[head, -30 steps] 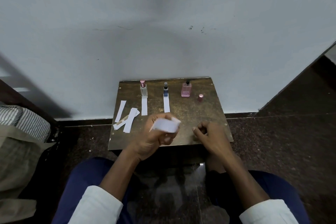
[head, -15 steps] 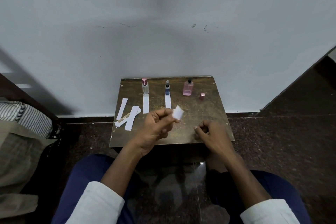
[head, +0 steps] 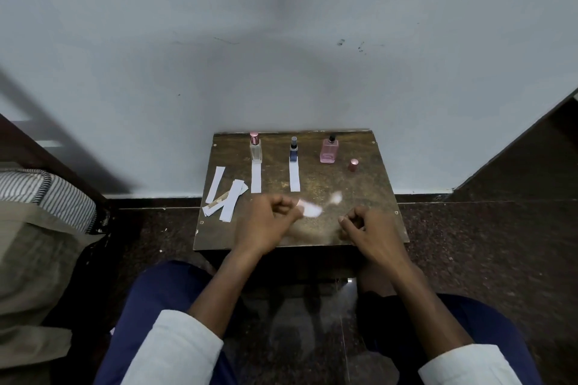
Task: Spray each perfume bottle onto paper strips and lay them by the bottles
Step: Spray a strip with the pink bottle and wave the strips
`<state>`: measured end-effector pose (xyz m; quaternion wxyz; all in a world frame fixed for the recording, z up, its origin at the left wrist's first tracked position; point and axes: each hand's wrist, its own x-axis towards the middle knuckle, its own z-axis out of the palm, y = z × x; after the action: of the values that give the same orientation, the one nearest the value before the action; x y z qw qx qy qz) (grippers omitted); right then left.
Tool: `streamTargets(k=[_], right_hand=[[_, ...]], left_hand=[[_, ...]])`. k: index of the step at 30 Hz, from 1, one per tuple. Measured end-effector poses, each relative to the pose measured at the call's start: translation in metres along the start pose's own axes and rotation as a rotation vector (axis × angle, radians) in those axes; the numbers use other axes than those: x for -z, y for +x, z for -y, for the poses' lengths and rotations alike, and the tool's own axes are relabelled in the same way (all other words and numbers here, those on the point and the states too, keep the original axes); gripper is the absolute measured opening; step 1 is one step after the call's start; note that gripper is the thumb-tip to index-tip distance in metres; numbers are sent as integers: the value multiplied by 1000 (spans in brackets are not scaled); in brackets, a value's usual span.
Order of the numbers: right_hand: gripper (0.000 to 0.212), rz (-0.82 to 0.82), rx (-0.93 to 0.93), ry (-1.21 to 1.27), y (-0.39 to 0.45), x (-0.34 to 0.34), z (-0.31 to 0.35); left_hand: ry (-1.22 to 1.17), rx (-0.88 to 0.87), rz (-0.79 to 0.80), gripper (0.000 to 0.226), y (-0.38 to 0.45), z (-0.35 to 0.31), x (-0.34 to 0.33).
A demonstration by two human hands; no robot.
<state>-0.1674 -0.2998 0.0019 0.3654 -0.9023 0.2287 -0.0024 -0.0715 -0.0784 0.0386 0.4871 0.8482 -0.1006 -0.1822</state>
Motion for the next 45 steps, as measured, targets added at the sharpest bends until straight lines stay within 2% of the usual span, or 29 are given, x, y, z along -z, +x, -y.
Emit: streamTargets(k=[1, 2, 3, 6, 7, 8, 9, 10, 12, 13, 14, 15, 18, 20, 21, 22, 24, 25, 26, 29, 32, 36, 39, 45], right_hand=[[22, -2, -4, -3, 0, 1, 1], [22, -2, -5, -2, 0, 1, 1], [22, 1, -5, 2, 0, 2, 2], [23, -5, 1, -6, -1, 3, 2], [23, -3, -1, -10, -1, 3, 3], [23, -2, 0, -6, -2, 2, 3], [23, -2, 2, 0, -2, 3, 3], [23, -1, 4, 3, -2, 2, 3], [23, -1, 8, -7, -3, 3, 4], [23, -2, 7, -10, -3, 3, 3], [23, -3, 6, -7, -3, 3, 2], [23, -1, 4, -3, -2, 3, 1], [23, -6, 5, -11, 0, 2, -1], [21, -11, 11, -27, 0, 2, 0], [22, -14, 14, -28, 0, 2, 0], [23, -13, 12, -23, 0, 1, 0], [23, -2, 5, -22, -1, 0, 0], [24, -4, 6, -30, 0, 0, -1], [24, -6, 7, -35, 0, 1, -1], [27, 6, -13, 101, 1, 1, 2], [31, 99, 26, 272, -2, 4, 10], [39, 279, 138, 279, -13, 5, 23], [46, 341, 165, 296, -18, 7, 30], [50, 393, 54, 396, -21, 12, 37]], left_hand=[[277, -45, -57, 8, 0, 5, -2], [326, -84, -70, 8, 0, 9, -3], [155, -100, -41, 8, 0, 9, -3], [-732, -6, 233, 10, -8, -14, 4], [-937, 20, 310, 12, -10, -21, 6], [-1039, 39, 353, 15, -11, -24, 7], [-1018, 57, 347, 16, -8, -18, 6], [-836, 68, 281, 15, -4, -11, 4], [-112, 44, 72, 9, 3, 8, 1], [197, 14, 16, 9, 2, 16, -1], [349, -31, -21, 10, 2, 19, -3], [273, -56, -20, 10, 2, 17, -3], [-456, -42, 186, 10, -7, -9, 1], [-725, -20, 276, 14, -13, -24, 5], [-710, -30, 275, 16, -12, -22, 5], [-543, -50, 231, 15, -8, -17, 5], [172, -115, 102, 12, 2, 3, 6], [426, -132, 91, 14, 2, 10, 6], [496, -143, 87, 14, 2, 12, 5], [308, -173, 105, 10, 1, 12, 3], [340, -228, 159, 11, 3, 7, 2], [352, -261, 229, 16, 0, 4, 0], [331, -281, 181, 13, 1, 4, -2], [266, -246, 42, 6, 9, 15, 1]])
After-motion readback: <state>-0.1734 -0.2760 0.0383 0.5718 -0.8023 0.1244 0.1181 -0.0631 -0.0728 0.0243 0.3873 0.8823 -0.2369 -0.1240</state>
